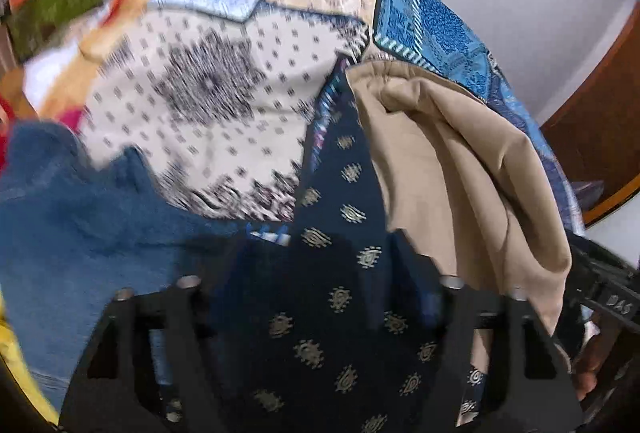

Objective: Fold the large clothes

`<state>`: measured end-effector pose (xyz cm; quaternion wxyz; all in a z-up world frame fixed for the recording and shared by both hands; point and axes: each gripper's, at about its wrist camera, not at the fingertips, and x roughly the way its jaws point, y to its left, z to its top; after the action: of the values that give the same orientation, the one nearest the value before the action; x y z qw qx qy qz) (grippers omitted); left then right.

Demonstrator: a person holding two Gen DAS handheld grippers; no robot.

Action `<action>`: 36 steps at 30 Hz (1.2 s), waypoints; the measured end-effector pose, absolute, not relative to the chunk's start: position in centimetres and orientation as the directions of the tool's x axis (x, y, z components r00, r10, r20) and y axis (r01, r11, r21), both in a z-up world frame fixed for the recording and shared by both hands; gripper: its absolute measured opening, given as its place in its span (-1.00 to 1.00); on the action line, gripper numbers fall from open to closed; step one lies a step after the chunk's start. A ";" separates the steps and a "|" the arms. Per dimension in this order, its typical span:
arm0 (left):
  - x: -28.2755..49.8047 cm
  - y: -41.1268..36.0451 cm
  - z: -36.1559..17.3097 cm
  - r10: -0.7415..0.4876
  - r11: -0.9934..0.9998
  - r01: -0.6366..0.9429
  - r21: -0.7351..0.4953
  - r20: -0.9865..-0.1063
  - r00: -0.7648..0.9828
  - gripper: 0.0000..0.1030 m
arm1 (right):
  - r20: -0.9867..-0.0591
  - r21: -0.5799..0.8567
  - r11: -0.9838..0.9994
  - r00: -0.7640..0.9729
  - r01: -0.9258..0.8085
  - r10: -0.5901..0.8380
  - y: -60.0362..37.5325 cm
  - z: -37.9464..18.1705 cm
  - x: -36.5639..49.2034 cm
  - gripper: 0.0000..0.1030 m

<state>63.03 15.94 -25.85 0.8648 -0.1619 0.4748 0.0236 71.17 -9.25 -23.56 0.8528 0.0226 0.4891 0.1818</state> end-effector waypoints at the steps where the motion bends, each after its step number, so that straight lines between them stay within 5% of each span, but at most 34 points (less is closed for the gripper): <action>1: 62.9 15.9 -25.9 -0.112 0.944 -0.198 -0.263 -0.822 0.559 0.04 | -0.820 0.211 0.928 0.462 -0.306 0.339 -9.1 -23.5 71.0 -0.25; 2: 62.7 15.6 -25.7 -0.110 0.949 -0.184 -0.256 -0.815 0.569 -0.10 | -0.815 0.203 0.923 0.467 -0.326 0.344 -8.9 -23.3 70.6 -0.54; 4: 62.4 14.4 -25.1 -0.086 0.970 -0.136 -0.199 -0.814 0.574 -0.58 | -0.812 0.175 0.925 0.482 -0.338 0.329 -8.7 -23.0 69.9 -0.74; 6: 62.0 13.5 -24.2 -0.061 0.986 -0.091 -0.139 -0.810 0.583 -0.81 | -0.812 0.134 0.928 0.498 -0.347 0.303 -8.6 -22.5 69.1 -0.81; 21: 48.7 10.9 -13.2 -0.108 0.994 0.054 -0.098 -0.723 0.683 -0.83 | -0.703 0.100 0.883 0.595 -0.459 0.389 -12.2 -12.3 54.5 -0.85; 32: 38.8 9.1 -17.0 -0.115 0.992 0.113 -0.055 -0.769 0.629 -0.83 | -0.733 0.067 0.877 0.573 -0.477 0.368 -14.2 -14.4 45.1 -0.85; 36: 37.0 9.5 -20.4 -0.079 0.996 0.085 -0.036 -0.802 0.592 -0.83 | -0.751 -0.043 0.894 0.605 -0.445 0.265 -14.6 -17.0 43.7 -0.84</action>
<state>37.04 9.50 -20.44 0.8921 0.0031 0.4494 -0.0460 43.69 -14.59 -16.97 0.8886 -0.1137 0.3970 0.1998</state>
